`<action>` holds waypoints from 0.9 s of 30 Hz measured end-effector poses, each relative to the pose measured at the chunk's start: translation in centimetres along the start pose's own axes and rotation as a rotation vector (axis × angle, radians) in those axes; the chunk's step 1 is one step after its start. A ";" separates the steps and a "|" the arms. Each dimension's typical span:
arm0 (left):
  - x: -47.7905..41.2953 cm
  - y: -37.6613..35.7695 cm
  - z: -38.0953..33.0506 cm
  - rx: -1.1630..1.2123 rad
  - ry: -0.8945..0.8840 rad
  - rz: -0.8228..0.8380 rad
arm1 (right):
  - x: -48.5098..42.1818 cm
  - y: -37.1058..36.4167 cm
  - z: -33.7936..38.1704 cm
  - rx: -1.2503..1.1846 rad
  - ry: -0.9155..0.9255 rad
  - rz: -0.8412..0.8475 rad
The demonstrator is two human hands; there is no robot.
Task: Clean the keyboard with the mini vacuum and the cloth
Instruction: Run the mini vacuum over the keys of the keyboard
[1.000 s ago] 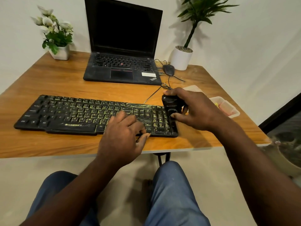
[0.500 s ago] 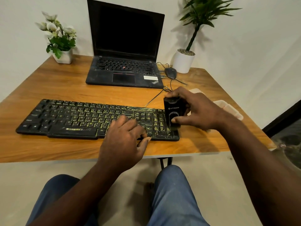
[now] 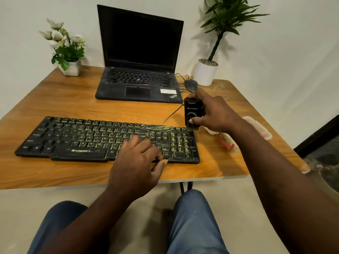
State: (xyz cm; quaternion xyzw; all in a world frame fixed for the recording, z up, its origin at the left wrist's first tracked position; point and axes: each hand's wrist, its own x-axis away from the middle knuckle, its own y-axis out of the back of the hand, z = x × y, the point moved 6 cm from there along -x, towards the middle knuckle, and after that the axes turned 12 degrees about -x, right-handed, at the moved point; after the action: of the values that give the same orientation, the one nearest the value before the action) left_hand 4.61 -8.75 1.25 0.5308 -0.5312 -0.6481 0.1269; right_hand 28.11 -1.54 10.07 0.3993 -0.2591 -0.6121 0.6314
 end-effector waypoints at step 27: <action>0.0 -0.3 0.1 -0.009 0.041 0.016 | -0.4 -0.8 -1.8 -0.186 -0.047 -0.136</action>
State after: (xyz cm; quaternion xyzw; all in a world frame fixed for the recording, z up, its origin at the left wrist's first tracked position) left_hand 4.66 -8.57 1.03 0.5393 -0.5297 -0.6383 0.1453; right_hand 29.07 -0.78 8.55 0.3412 -0.1886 -0.6840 0.6165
